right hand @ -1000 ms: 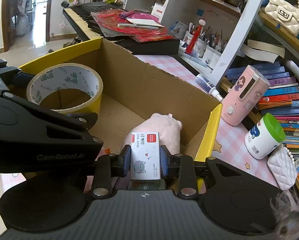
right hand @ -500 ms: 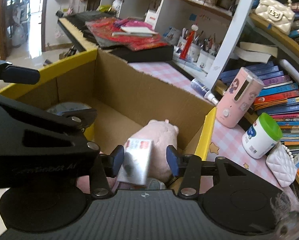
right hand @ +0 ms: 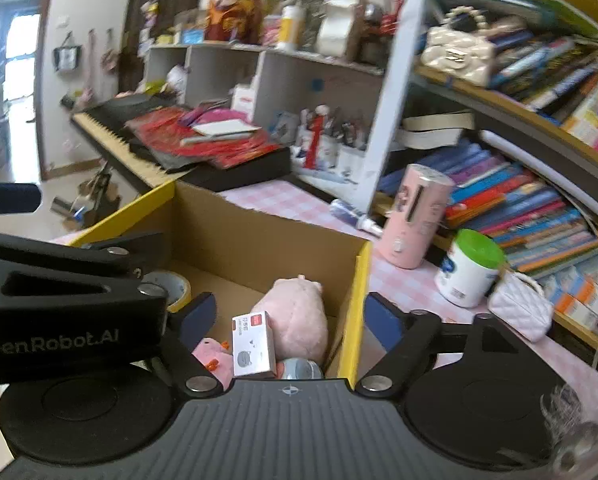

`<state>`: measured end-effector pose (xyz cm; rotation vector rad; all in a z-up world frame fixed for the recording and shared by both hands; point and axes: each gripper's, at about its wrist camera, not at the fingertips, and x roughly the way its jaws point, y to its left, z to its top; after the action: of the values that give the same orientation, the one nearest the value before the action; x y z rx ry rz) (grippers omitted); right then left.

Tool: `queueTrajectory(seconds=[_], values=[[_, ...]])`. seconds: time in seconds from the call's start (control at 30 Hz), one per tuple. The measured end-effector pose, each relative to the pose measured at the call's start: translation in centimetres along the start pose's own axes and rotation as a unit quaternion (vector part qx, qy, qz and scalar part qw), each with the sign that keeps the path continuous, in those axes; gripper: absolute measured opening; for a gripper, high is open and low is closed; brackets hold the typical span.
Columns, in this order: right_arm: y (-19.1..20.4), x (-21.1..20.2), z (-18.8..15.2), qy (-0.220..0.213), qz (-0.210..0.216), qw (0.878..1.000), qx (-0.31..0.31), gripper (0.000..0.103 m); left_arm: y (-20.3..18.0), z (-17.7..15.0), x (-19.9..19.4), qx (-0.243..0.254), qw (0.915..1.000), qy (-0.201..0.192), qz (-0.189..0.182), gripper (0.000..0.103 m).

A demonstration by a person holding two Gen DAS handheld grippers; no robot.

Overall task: Organize objects
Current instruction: 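Release the white box with the right tool and withdraw both tools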

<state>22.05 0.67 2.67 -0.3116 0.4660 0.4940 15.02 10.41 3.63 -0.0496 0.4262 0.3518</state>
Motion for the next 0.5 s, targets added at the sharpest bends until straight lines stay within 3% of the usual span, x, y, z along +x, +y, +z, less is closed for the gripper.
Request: queueTrajectory(seconds=[0.23, 0.5], values=[[1.0, -4.0, -2.1, -0.003, -0.048, 0.998, 0.047, 0.094, 0.7, -1.8, -3.0, -0.003, 0.9998, -0.01, -0.019, 0.101], [2.0, -7.7, -5.8, 0.042, -0.085, 0.99, 0.105, 0.094, 1.7, -4.8, -6.8, -0.005, 0.9994, 0.008, -0.034, 0.101]])
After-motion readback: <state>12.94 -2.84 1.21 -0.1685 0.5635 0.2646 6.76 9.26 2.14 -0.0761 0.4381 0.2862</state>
